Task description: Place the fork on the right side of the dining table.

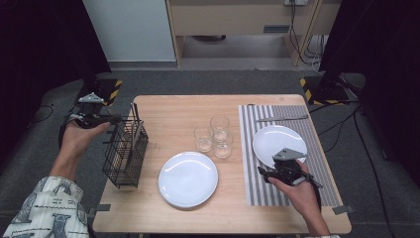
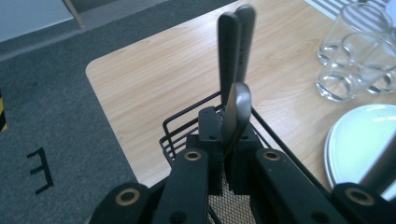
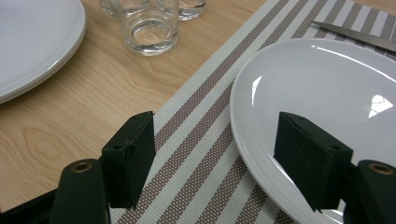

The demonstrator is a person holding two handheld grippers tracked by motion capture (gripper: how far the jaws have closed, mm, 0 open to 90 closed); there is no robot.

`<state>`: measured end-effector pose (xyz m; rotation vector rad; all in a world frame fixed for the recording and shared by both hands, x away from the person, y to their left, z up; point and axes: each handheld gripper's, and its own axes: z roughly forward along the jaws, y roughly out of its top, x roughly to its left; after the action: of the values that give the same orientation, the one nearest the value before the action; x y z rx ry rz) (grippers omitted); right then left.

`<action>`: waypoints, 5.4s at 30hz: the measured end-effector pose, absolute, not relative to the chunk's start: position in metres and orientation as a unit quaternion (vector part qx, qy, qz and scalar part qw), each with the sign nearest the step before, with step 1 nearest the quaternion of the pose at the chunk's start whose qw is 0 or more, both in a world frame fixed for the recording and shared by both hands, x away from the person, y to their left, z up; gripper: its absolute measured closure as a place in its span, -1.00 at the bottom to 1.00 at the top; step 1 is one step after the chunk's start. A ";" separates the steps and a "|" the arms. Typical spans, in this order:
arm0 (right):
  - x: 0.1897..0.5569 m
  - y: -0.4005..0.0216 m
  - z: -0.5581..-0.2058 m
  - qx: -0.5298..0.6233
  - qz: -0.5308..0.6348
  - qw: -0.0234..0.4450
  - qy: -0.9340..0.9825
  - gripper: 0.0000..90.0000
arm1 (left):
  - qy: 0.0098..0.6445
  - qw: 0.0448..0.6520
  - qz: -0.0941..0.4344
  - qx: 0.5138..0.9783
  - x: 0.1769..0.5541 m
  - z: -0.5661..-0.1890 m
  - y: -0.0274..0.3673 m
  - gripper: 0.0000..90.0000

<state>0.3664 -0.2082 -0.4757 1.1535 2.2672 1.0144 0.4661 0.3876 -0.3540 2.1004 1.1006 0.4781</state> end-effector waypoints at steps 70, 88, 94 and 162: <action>0.364 -0.216 -0.468 0.410 0.368 0.215 0.806 -0.33 | 0.280 0.416 0.212 0.839 0.457 -0.276 0.322 0.92; 0.364 -0.208 -0.468 0.394 0.368 0.211 0.816 -0.29 | 0.256 0.422 0.191 0.849 0.451 -0.302 0.281 0.92; 0.365 -0.200 -0.467 0.376 0.360 0.207 0.829 -0.27 | 0.246 0.415 0.186 0.856 0.446 -0.312 0.266 0.92; 0.389 -0.126 -0.429 0.233 0.349 0.141 0.897 -0.13 | 0.156 0.414 0.145 0.885 0.414 -0.343 0.177 0.92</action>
<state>0.3891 -0.1255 -0.4294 0.6727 2.5902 1.0080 0.4137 0.1768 -0.3432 2.2237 0.3921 0.3648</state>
